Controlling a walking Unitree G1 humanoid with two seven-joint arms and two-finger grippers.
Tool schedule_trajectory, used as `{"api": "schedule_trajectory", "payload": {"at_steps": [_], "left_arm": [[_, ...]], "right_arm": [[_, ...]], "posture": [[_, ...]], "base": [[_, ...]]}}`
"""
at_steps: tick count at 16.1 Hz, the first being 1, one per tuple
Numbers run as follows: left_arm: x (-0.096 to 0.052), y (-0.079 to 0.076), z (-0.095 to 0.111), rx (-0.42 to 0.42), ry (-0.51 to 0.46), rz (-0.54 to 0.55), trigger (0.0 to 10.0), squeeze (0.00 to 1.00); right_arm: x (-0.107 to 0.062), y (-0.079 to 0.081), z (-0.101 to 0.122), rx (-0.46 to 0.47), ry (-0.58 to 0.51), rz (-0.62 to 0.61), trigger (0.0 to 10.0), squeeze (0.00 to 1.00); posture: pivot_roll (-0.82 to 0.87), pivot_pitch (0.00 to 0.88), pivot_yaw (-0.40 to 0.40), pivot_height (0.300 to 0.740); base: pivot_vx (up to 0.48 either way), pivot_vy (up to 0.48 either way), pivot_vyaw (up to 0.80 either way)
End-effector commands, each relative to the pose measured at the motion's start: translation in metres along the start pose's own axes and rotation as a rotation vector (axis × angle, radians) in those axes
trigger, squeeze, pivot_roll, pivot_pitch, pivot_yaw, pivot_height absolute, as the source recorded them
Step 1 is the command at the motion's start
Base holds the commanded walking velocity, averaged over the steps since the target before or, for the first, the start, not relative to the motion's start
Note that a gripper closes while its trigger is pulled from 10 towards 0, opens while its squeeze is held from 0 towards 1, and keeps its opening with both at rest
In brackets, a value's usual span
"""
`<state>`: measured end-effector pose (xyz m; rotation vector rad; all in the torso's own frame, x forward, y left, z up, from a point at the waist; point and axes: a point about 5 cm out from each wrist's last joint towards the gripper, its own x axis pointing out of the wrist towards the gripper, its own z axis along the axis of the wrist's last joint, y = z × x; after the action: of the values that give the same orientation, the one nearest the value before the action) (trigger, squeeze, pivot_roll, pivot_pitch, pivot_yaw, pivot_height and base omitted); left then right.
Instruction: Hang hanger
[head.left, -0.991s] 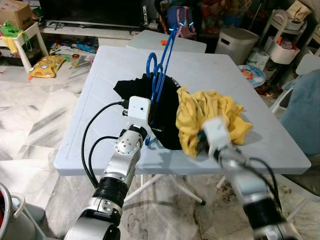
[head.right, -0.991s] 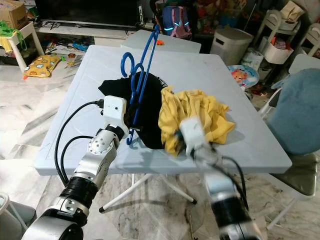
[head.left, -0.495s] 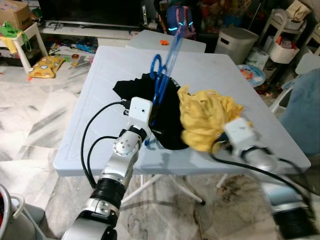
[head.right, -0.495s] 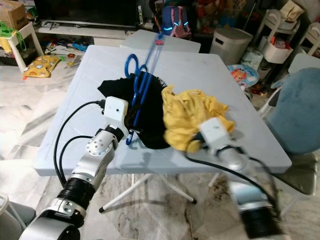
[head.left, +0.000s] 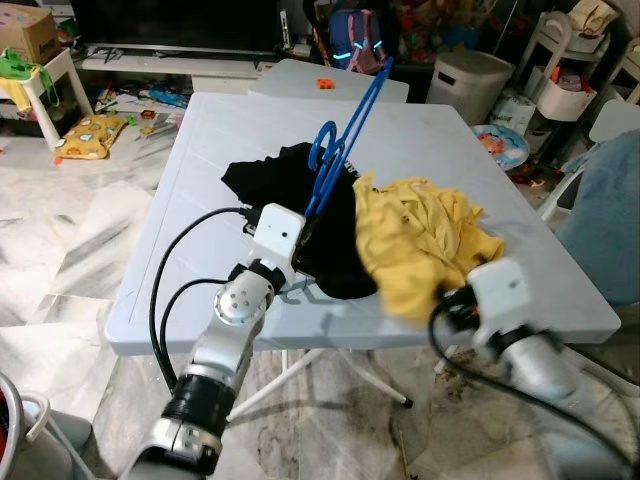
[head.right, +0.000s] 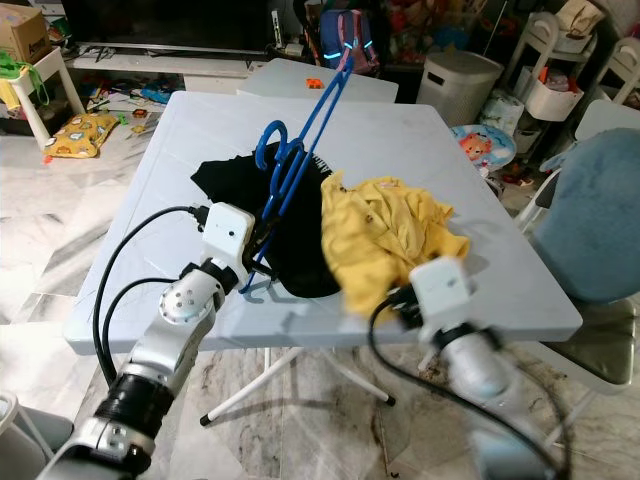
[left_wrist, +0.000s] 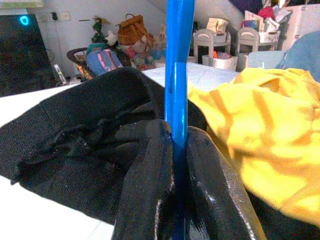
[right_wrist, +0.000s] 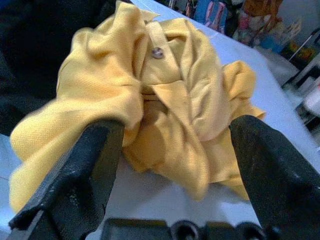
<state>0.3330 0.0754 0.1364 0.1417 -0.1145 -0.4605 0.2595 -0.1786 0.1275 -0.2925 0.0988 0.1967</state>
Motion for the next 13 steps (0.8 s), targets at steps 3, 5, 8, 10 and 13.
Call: {"api": "schedule_trajectory", "payload": {"at_steps": [3, 5, 8, 10, 13], "left_arm": [[-0.005, -0.008, -0.008, 0.004, 0.039, -0.03, 10.0, 0.0], [-0.005, -0.009, -0.007, 0.005, 0.046, -0.031, 10.0, 0.0], [0.0, -0.006, -0.004, 0.007, 0.045, -0.022, 10.0, 0.0], [0.001, -0.005, -0.003, 0.005, 0.041, -0.014, 10.0, 0.0], [-0.001, -0.007, -0.003, 0.0, 0.043, -0.007, 10.0, 0.0]], "right_arm": [[-0.005, 0.024, -0.006, -0.084, 0.085, 0.193, 10.0, 0.23], [-0.006, 0.016, -0.008, -0.034, 0.105, 0.117, 10.0, 0.0], [-0.012, 0.009, -0.011, -0.057, 0.141, 0.135, 10.0, 0.0], [-0.011, 0.0, -0.009, -0.091, 0.141, 0.118, 10.0, 0.0], [-0.002, -0.042, 0.014, 0.0, 0.047, -0.061, 10.0, 0.0]], "posture": [[0.03, 0.0, -0.078, 0.74], [0.03, 0.0, -0.076, 0.74], [0.02, 0.0, -0.082, 0.74], [0.02, 0.0, -0.089, 0.74], [0.02, 0.0, -0.094, 0.74]], "base": [[0.0, 0.0, 0.0], [0.0, 0.0, 0.0], [0.0, 0.0, 0.0], [0.0, 0.0, 0.0], [0.0, 0.0, 0.0]]}}
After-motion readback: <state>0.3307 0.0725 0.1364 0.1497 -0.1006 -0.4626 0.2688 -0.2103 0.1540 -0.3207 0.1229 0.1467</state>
